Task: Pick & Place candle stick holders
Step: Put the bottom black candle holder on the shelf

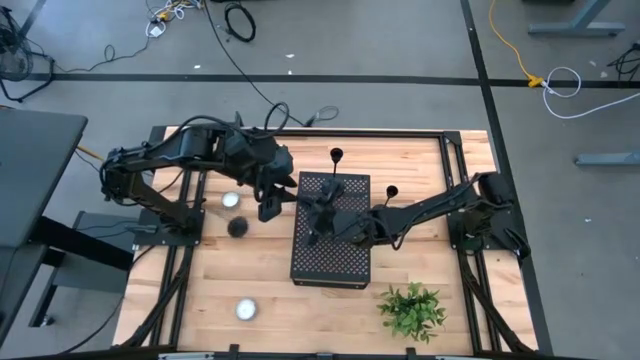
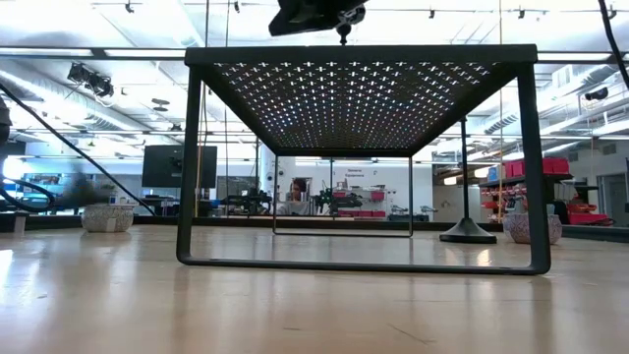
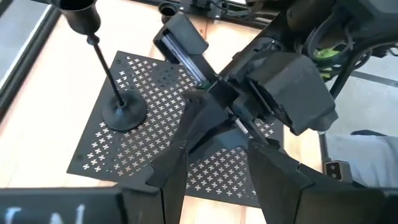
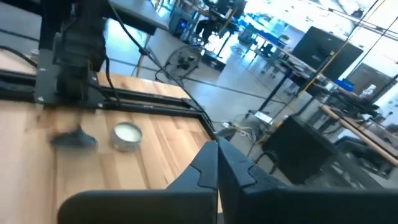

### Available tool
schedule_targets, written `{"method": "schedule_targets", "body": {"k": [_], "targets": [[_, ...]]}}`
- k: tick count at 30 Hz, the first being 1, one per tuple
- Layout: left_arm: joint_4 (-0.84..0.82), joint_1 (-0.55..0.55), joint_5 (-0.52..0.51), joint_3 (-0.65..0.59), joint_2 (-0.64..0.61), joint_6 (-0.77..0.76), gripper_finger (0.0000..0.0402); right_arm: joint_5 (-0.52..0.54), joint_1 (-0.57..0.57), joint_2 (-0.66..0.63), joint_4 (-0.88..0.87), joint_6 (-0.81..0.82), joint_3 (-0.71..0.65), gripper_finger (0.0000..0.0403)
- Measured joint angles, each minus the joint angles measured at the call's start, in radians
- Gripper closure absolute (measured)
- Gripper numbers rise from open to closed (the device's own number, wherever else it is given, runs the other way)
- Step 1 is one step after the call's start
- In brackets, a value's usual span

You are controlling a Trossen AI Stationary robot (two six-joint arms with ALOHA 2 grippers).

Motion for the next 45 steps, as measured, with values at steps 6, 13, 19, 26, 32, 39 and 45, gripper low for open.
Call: {"method": "schedule_targets", "body": {"k": [6, 13, 19, 26, 32, 39, 45], "targets": [[-0.018, 0.000, -0.013, -0.002, 0.001, -0.009, 0.0234, -0.013, 0.003, -0.002, -0.014, 0.008, 0.000, 0.0401], [-0.052, 0.000, -0.014, -0.002, 0.001, -0.018, 0.0234, -0.018, 0.027, -0.003, -0.050, 0.023, 0.001, 0.0402], [-0.075, 0.000, -0.018, -0.002, 0.001, -0.020, 0.0234, -0.019, 0.042, -0.003, -0.049, 0.020, 0.002, 0.0402], [-0.105, 0.001, -0.014, -0.003, 0.001, -0.027, 0.0234, -0.020, 0.064, -0.005, -0.103, 0.049, 0.003, 0.0403], [-0.207, -0.025, -0.013, -0.003, 0.010, 0.038, 0.0234, -0.018, 0.108, -0.005, -0.124, 0.047, 0.003, 0.0403], [-0.337, -0.136, -0.015, -0.004, 0.021, 0.240, 0.0247, -0.008, 0.135, -0.005, -0.140, 0.052, 0.003, 0.0403], [-0.421, -0.251, -0.068, -0.004, 0.065, 0.314, 0.0276, 0.017, 0.152, -0.012, -0.158, 0.113, 0.003, 0.0403]]}}
